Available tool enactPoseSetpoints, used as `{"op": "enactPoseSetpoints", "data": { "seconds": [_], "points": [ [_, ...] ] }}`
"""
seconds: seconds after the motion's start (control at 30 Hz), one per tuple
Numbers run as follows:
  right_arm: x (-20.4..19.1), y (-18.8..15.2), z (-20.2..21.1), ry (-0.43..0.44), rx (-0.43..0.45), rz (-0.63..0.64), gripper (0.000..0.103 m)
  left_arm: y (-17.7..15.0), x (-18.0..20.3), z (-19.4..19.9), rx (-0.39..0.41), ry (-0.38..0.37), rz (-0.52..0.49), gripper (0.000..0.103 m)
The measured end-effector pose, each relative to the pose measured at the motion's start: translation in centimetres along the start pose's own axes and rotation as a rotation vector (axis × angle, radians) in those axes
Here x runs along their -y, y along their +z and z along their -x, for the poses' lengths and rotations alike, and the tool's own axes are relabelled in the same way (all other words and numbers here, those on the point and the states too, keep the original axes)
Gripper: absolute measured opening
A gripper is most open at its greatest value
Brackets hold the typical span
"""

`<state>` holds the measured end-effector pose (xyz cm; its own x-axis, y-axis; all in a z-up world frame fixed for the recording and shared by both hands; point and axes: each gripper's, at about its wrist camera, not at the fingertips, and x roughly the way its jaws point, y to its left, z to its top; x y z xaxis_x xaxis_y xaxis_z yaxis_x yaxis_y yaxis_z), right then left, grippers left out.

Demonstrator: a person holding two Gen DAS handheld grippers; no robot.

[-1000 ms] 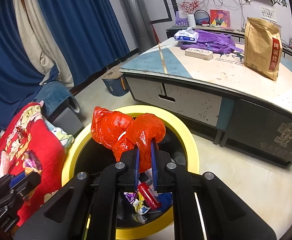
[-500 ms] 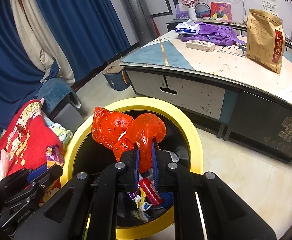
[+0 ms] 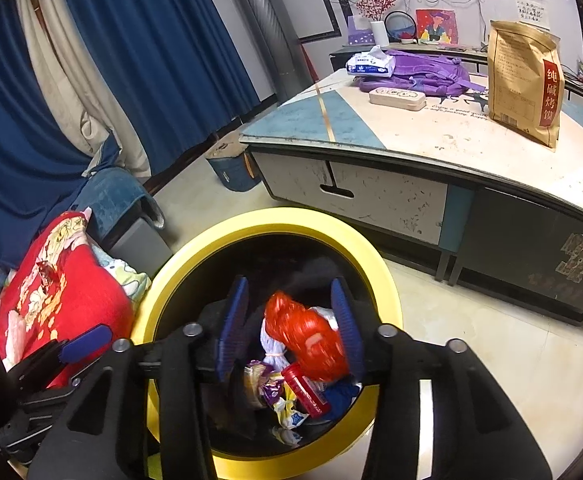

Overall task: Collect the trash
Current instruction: 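Open both tools to drop the snack bag and red bag into the bin, then move both open tools back over the bedspread toward the remaining wrappers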

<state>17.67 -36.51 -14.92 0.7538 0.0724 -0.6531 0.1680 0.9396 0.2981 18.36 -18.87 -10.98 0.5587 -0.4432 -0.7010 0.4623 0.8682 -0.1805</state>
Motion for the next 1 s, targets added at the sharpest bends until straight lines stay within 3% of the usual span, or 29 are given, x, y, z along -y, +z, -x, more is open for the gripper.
{"op": "enactPoseSetpoints", "data": {
  "seconds": [0.2, 0.5, 1.0],
  "points": [
    [-0.4, 0.3, 1.0, -0.008, 0.043, 0.017, 0.061, 0.2, -0.6, 1.2, 0.025, 0.011, 0.036, 0.092],
    [-1.7, 0.6, 2.6, 0.006, 0.098, 0.054, 0.072, 0.5, -1.0, 4.0, 0.086, 0.065, 0.046, 0.092],
    [-5.7, 0.8, 5.9, 0.087, 0.17, 0.13, 0.073, 0.1, -2.3, 10.1, 0.238, 0.188, 0.036, 0.092]
  ]
}}
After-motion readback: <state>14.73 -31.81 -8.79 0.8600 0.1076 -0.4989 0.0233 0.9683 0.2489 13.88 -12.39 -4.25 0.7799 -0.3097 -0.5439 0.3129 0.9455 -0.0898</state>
